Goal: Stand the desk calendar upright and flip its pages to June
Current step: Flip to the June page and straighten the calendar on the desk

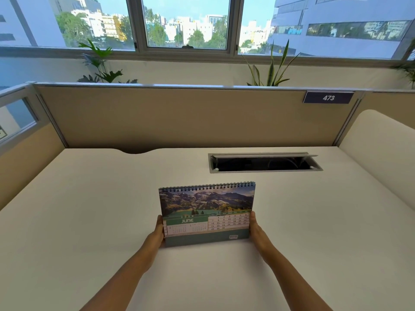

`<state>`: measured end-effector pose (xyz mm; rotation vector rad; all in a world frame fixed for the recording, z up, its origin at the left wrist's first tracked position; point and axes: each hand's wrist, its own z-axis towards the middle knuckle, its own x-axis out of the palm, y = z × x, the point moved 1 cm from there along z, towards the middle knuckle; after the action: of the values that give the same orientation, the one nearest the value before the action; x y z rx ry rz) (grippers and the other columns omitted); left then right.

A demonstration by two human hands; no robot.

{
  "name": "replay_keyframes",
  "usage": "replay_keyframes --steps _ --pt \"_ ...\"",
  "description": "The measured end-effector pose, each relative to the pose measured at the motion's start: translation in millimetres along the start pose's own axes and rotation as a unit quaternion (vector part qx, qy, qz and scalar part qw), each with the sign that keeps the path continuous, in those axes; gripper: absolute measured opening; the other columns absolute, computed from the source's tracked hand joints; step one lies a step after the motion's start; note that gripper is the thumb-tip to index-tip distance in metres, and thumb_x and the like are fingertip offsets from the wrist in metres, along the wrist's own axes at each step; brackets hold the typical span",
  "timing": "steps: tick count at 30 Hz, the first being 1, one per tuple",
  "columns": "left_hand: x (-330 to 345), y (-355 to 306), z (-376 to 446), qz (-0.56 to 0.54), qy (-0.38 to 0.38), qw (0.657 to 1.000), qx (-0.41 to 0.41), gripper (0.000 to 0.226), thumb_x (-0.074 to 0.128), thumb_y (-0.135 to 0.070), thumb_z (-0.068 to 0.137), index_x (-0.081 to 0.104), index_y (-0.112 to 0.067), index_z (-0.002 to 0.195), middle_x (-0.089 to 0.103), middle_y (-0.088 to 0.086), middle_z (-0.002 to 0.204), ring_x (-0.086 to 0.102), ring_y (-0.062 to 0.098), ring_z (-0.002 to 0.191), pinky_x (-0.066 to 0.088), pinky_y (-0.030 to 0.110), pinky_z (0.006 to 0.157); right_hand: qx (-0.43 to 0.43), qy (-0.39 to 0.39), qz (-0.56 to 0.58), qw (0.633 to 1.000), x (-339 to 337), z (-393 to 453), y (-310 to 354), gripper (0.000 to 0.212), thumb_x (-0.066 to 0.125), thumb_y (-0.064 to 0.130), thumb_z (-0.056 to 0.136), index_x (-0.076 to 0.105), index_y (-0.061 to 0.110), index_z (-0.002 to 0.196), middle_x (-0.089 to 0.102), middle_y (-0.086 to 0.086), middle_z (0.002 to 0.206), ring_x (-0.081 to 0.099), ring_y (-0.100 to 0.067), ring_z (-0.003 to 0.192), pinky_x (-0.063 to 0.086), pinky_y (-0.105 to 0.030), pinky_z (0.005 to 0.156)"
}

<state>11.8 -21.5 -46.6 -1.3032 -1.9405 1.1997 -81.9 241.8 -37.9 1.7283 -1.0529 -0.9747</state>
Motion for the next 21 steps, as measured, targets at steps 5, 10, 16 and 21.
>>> replay_keyframes --steps 5,10,16,21 --pt "1.7 -3.0 -1.0 -0.007 0.001 1.0 -0.001 0.053 0.015 -0.057 0.089 0.058 -0.028 0.101 0.061 0.015 0.124 0.054 0.03 0.114 0.036 0.044 0.108 -0.012 -0.002 0.002 1.0 1.3 1.2 -4.0 0.053 0.007 0.051 0.092 0.039 0.03 0.129 0.048 -0.003 0.13 0.047 -0.015 0.11 0.034 -0.028 0.096" --pt "0.1 -1.4 -1.0 -0.002 0.017 1.0 0.006 0.055 0.014 -0.057 0.089 0.057 -0.028 0.107 0.059 0.014 0.127 0.053 0.03 0.117 0.033 0.043 0.11 -0.024 0.001 0.001 1.0 -0.2 -0.1 -4.4 0.045 0.009 0.052 0.091 0.037 0.037 0.123 0.048 0.003 0.125 0.047 -0.015 0.113 0.034 -0.028 0.097" --pt "1.0 -2.7 -4.1 -0.007 0.013 1.0 0.018 0.046 0.015 -0.054 0.091 0.056 -0.035 0.096 0.06 0.008 0.118 0.054 0.027 0.11 0.034 0.041 0.109 -0.018 0.005 -0.007 1.0 -0.3 0.7 -6.6 0.053 0.009 0.051 0.092 0.035 0.03 0.134 0.046 0.004 0.124 0.045 -0.014 0.113 0.033 -0.031 0.102" --pt "-0.8 4.0 -7.5 -0.009 0.009 0.999 0.038 0.046 0.018 -0.052 0.092 0.061 -0.036 0.088 0.063 0.002 0.109 0.055 0.021 0.102 0.033 0.035 0.103 -0.036 -0.012 -0.01 0.999 -2.8 -1.8 -8.4 0.052 0.011 0.047 0.094 0.032 0.028 0.137 0.047 0.0 0.133 0.046 -0.016 0.116 0.033 -0.034 0.104"
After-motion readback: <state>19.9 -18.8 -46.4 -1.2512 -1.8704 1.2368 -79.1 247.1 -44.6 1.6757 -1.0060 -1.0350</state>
